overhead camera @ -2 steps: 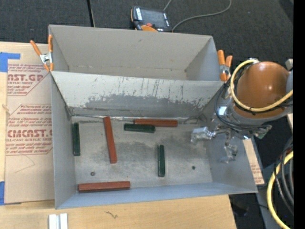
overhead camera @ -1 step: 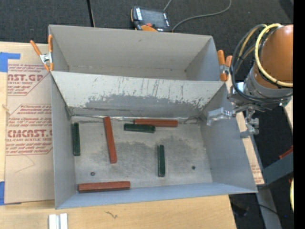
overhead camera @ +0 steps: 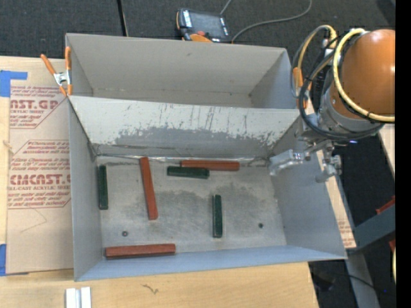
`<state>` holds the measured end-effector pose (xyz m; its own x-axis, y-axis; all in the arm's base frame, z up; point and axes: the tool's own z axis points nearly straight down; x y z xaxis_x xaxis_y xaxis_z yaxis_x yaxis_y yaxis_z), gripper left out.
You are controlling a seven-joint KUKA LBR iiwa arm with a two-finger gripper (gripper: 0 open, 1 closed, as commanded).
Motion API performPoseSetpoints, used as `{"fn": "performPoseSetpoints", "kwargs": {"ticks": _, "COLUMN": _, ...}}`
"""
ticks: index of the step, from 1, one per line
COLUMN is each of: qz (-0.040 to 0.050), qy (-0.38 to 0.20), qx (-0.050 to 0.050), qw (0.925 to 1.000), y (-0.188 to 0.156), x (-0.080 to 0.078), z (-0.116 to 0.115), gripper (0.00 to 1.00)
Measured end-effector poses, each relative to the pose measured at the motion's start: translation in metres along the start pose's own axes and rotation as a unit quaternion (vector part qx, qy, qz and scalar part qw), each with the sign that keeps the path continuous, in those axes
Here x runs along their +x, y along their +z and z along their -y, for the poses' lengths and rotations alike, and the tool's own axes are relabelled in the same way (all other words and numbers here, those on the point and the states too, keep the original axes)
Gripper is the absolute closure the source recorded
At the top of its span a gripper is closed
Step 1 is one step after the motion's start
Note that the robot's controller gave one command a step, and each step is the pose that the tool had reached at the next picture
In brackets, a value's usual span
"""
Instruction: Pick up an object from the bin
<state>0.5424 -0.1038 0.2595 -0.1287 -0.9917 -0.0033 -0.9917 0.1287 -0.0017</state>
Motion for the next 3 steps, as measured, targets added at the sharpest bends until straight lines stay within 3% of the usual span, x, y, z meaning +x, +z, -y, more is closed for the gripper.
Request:
{"fn": "performPoseSetpoints", "kwargs": {"ticks": 1, "qz": 0.0002, "qy": 0.169, "qx": -0.003, "qw": 0.9856, "y": 0.083, "x": -0.060, "z": -0.013, "gripper": 0.00}}
{"fn": "performPoseSetpoints", "kwargs": {"ticks": 2, "qz": -0.0002, "qy": 0.034, "qx": -0.004, "qw": 0.9994, "y": 0.190, "x": -0.094, "z": -0.033, "gripper": 0.00}}
{"fn": "performPoseSetpoints", "kwargs": {"ticks": 3, "qz": -0.0009, "qy": 0.035, "qx": -0.002, "qw": 0.9994, "y": 0.187, "x": -0.092, "z": -0.031, "gripper": 1.00}}
